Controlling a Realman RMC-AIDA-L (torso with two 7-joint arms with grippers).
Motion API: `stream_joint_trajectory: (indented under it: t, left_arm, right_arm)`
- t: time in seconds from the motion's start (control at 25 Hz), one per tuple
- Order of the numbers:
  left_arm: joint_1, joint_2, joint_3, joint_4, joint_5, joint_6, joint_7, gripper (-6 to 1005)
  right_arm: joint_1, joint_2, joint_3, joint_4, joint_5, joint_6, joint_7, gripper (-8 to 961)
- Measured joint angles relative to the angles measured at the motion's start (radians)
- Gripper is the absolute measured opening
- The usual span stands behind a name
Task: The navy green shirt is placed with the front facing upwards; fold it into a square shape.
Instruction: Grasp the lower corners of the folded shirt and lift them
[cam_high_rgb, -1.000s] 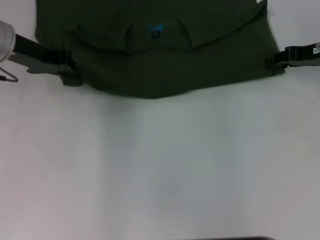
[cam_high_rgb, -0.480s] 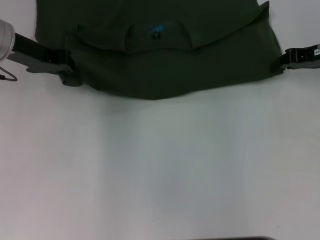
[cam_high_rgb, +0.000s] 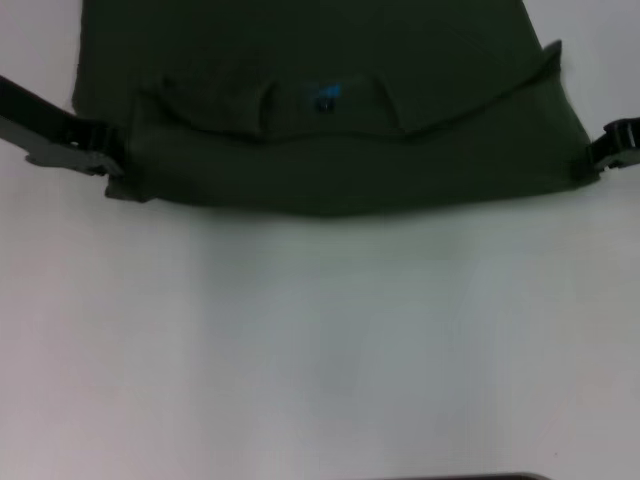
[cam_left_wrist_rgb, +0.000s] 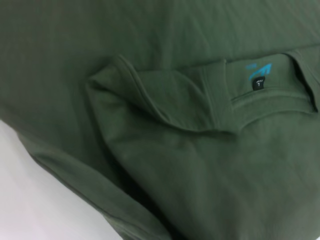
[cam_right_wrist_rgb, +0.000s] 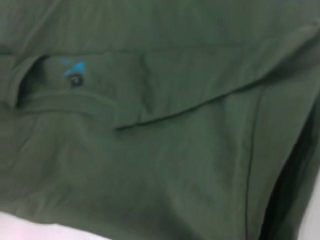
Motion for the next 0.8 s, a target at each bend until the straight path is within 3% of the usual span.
stream_joint_trajectory:
  t: [0.08,0.2,0.6,0.8]
  left_arm:
    - [-0.006,0.019,0.004,0.002,0.004,0.040,0.001,25]
    - [-0.012,0.028,0.007,0.000,0.009,0.085,0.002,25]
    - [-0.012,0.025,0.013,-0.047,0.009,0.268,0.031,24]
    - [-0.002,0.024,0.070,-0.049,0.010,0.311,0.031,24]
  right_arm:
    - [0.000,-0.002,0.000,-0.043,-0.001,-0.074,0.006,79]
    - [0.002,-0.009,-0.001,-0.091,-0.002,-0.148,0.022,80]
    - [0.009,-0.014,-0.004,-0.099,-0.002,-0.291,0.017,77]
    - [0.000,-0.013,-0.019,-0.100,-0.010,-0.373,0.015,75]
